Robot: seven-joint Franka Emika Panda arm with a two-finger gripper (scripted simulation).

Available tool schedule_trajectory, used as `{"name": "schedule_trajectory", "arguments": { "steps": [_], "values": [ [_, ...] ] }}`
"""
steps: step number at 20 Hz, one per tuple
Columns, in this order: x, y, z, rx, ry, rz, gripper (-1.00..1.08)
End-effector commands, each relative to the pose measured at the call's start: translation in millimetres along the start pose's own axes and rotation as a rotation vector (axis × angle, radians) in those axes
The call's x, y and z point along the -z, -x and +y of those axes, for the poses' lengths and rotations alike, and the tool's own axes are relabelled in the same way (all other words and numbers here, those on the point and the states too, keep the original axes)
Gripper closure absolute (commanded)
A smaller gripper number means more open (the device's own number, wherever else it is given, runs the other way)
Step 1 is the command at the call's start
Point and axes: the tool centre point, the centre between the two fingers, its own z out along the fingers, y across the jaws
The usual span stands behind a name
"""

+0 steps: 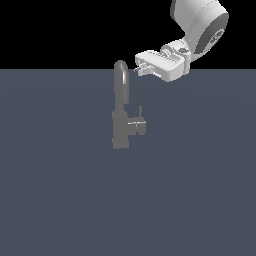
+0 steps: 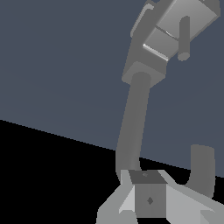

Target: Turn on the faucet by rotating a designated handle.

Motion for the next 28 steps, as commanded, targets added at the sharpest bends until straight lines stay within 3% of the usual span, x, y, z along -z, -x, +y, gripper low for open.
{"name": "schedule_trajectory", "arguments": {
  "steps": [1,9,15,20,28],
  "values": [
    [-1.5,-21.4,-0.1,-0.048,-0.047,-0.051,1.08],
    [-13.7,-84.3,4.9,-0.192,-0.187,-0.197,1.08],
    [-25.7,-117.1,10.4,-0.27,-0.263,-0.275,1.08],
    [-31.6,-129.0,12.9,-0.299,-0.292,-0.304,1.08],
    [-32.9,-127.9,16.5,-0.301,-0.293,-0.306,1.08]
  ]
}}
